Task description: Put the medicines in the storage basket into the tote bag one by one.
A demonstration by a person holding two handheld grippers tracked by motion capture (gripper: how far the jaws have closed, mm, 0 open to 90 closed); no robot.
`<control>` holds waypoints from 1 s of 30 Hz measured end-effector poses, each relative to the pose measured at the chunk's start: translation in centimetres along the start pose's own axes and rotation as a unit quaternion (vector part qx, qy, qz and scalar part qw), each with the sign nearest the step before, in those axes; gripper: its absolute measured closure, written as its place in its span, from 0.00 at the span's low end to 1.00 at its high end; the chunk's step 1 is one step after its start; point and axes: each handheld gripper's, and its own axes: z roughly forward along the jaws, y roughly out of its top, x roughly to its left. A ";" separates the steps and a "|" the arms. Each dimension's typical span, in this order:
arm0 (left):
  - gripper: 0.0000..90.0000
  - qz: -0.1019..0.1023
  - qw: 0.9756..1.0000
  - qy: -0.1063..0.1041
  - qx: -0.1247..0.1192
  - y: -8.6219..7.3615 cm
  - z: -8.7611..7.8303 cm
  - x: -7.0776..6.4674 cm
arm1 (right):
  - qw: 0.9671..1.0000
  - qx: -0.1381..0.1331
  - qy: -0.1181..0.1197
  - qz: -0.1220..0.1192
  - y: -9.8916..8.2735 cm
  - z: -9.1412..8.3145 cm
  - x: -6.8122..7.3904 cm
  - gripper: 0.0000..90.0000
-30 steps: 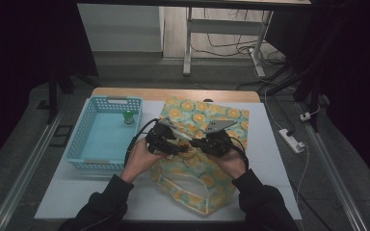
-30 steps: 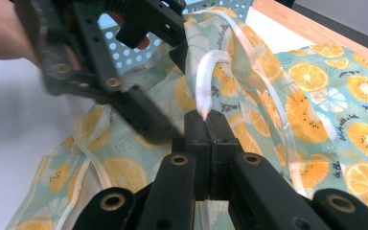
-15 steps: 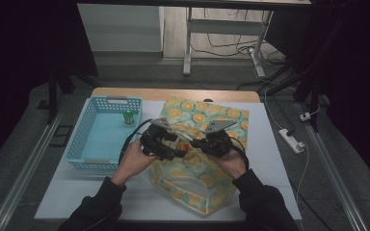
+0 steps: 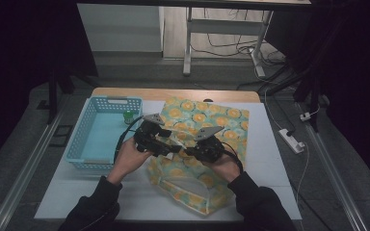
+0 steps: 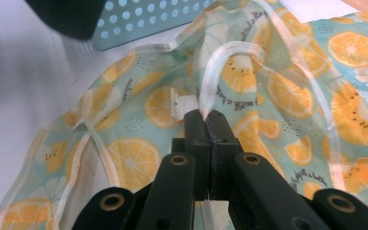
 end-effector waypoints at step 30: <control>0.00 -0.057 0.995 0.078 -0.017 -1.2 -2.5 4.5 | 1.000 -0.011 -0.004 0.003 0.2 -0.6 -0.2 1.00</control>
